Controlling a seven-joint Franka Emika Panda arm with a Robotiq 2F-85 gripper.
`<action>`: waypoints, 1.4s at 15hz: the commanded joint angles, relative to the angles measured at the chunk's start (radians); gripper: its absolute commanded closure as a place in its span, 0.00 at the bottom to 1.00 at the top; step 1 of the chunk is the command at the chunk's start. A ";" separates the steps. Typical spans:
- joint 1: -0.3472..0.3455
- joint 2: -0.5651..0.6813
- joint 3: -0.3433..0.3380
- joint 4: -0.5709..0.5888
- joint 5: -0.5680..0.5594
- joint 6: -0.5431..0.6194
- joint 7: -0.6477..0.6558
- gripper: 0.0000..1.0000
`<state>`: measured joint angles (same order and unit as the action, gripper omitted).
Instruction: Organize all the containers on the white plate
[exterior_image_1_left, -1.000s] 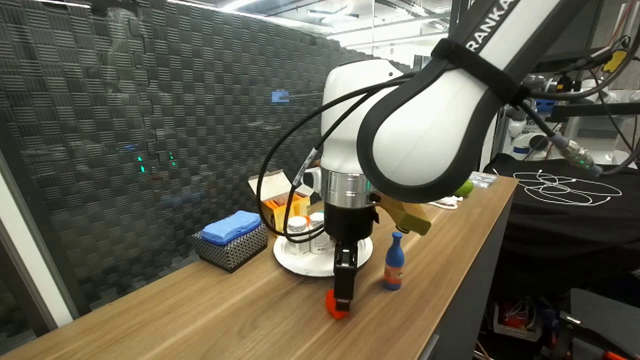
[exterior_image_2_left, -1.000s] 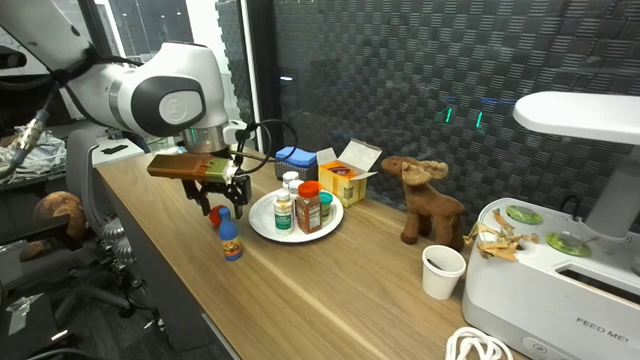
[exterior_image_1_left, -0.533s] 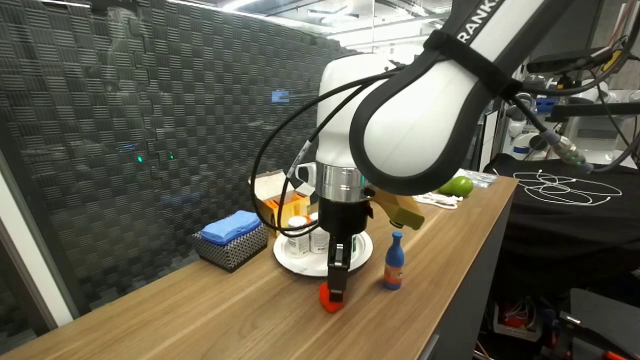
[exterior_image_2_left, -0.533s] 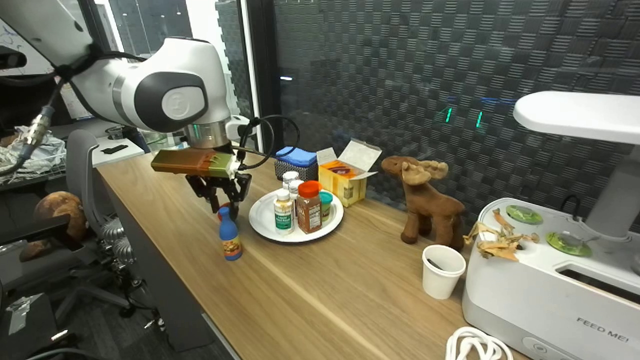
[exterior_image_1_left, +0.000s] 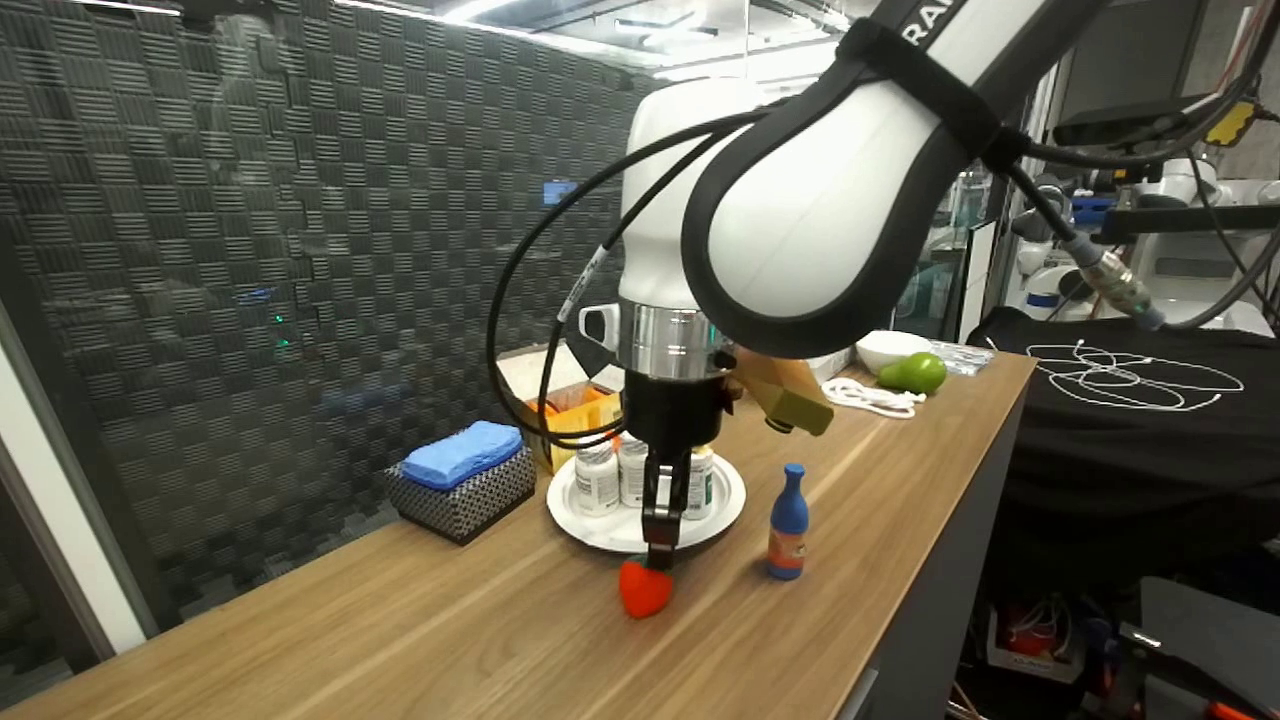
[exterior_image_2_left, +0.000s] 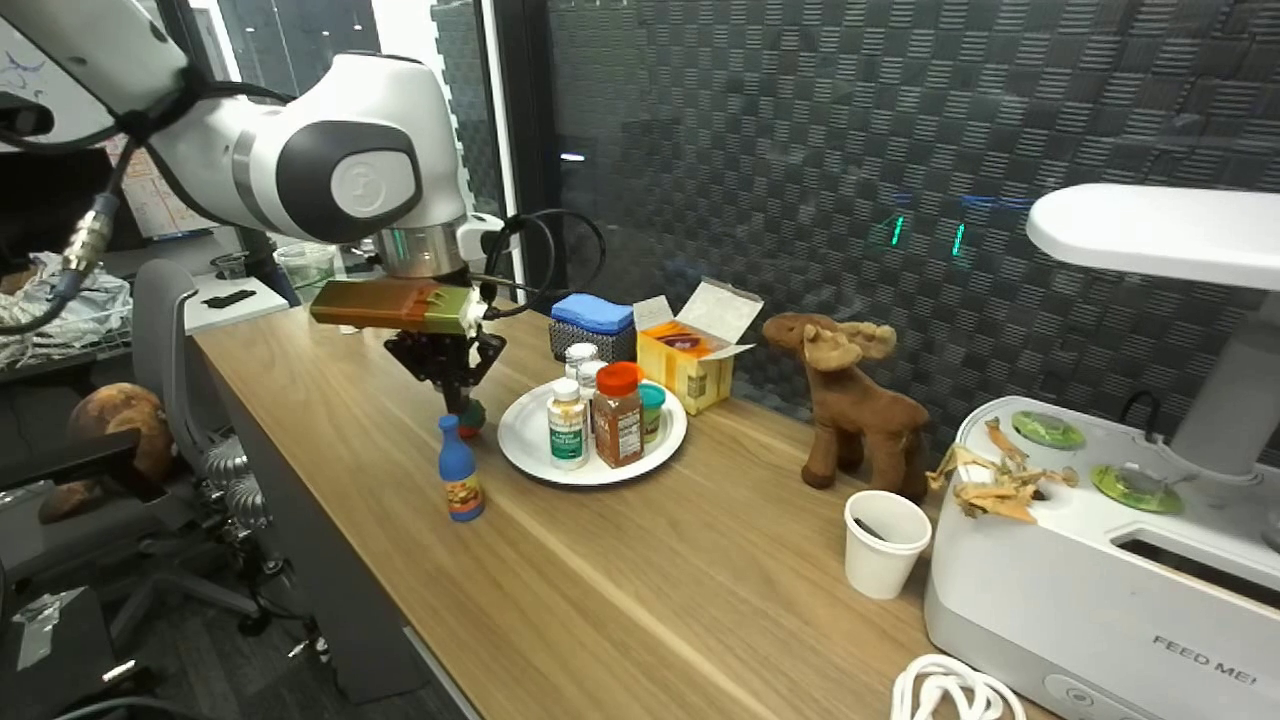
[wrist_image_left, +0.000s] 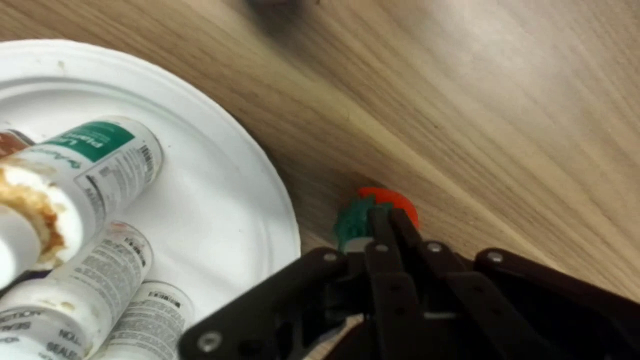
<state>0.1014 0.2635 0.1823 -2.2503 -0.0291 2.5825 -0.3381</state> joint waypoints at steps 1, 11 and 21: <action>-0.006 -0.004 0.013 0.022 0.019 -0.062 -0.017 0.71; 0.028 0.035 0.011 0.060 -0.043 -0.065 -0.011 0.03; 0.014 0.116 0.018 0.111 -0.034 -0.076 -0.034 0.00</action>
<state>0.1301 0.3606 0.1883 -2.1742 -0.0705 2.5301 -0.3530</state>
